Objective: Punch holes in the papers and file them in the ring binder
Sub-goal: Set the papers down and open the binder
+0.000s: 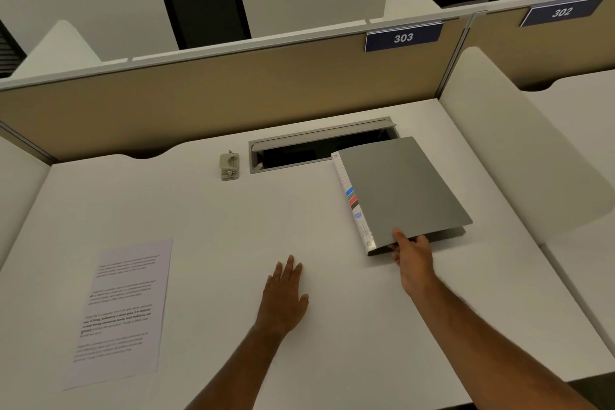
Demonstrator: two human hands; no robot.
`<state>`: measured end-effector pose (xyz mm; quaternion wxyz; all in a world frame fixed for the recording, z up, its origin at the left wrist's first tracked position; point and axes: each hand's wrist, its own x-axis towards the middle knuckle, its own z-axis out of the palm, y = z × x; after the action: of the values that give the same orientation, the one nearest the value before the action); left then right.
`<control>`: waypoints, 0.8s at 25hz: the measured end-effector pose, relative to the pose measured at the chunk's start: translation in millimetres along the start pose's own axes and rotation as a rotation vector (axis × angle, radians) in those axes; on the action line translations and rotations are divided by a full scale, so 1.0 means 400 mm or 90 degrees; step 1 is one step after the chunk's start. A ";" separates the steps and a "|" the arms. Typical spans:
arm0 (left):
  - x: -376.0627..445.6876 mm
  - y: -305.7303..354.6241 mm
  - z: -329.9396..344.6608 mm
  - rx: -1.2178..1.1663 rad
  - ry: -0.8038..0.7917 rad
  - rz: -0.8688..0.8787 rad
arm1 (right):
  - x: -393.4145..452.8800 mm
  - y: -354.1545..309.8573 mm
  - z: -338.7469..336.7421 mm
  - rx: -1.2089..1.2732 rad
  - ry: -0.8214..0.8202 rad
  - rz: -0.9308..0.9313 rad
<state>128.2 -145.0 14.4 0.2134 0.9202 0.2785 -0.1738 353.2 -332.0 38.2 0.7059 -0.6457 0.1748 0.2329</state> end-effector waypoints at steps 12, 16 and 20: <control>-0.011 -0.027 -0.023 -0.161 -0.001 -0.037 | -0.124 0.012 0.028 -0.301 -0.141 -0.226; -0.018 -0.037 -0.040 -0.285 0.012 -0.069 | -0.196 0.018 0.058 -0.453 -0.169 -0.280; -0.035 -0.044 -0.072 -0.384 0.032 -0.095 | -0.253 0.037 0.078 -0.557 -0.205 -0.348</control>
<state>112.7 -123.8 39.9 0.4566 0.7965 0.3892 -0.0757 259.1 -310.7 84.5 0.4235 -0.8577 -0.2234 0.1875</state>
